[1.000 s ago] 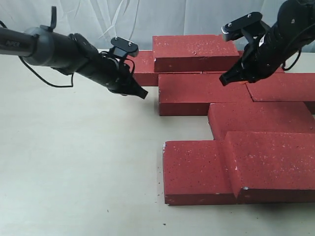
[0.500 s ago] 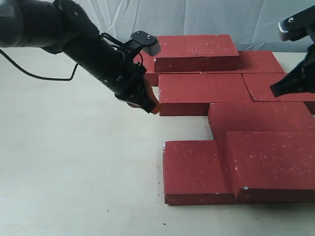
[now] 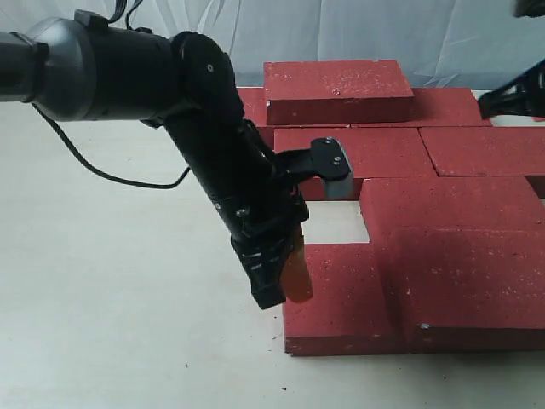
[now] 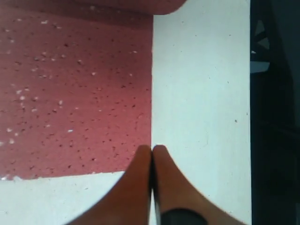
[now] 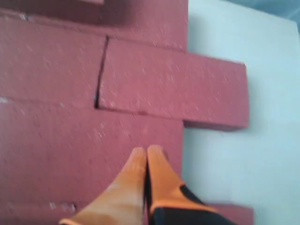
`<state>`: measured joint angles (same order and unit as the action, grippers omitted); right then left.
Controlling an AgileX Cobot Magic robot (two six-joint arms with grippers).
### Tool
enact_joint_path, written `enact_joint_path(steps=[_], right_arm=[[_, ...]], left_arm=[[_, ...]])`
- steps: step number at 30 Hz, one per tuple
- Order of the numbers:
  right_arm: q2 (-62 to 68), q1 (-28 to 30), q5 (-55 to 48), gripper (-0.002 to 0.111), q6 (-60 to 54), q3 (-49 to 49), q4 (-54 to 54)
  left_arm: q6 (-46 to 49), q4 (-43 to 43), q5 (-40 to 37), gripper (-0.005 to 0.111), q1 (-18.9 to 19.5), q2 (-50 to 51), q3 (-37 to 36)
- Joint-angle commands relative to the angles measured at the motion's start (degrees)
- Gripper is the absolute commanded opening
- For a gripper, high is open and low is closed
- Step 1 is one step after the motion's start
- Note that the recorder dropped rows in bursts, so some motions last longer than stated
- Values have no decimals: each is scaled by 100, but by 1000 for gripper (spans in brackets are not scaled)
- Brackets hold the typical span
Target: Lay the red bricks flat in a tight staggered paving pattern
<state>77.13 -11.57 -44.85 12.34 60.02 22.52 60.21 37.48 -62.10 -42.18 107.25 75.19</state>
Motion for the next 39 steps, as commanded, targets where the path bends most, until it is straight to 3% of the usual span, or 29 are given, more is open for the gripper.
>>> enact_joint_path(steps=[1,3,6,10,13,26,34,39], right_arm=[[-65,387,-2203,-1,-679,489,13],[-213,813,-2505,-1,-875,474,-156],[-683,1834,-2512,-1,-2093,164,-1391],[-816,2803,-2512,-1,-2342,-42,-1579],[-754,3148,-2512,-1,-2556,-349,-1625],[1140,3224,-1952,-1,-2547,-486,-1560],[1439,3212,-1757,-1,-2542,-486,-1990],[1439,3212,-1757,-1,-2609,-486,-2252]], left_arm=[[18,-75,-117,0,-246,-69,-15],[18,-129,-156,0,-345,-57,-15],[18,-216,-160,0,-476,-57,-156],[18,-243,-138,0,-474,-57,-220],[31,-201,132,0,-479,-57,-322],[792,690,442,0,-556,349,-244],[792,777,1313,0,-860,520,-244],[792,919,1428,0,-877,557,-204]])
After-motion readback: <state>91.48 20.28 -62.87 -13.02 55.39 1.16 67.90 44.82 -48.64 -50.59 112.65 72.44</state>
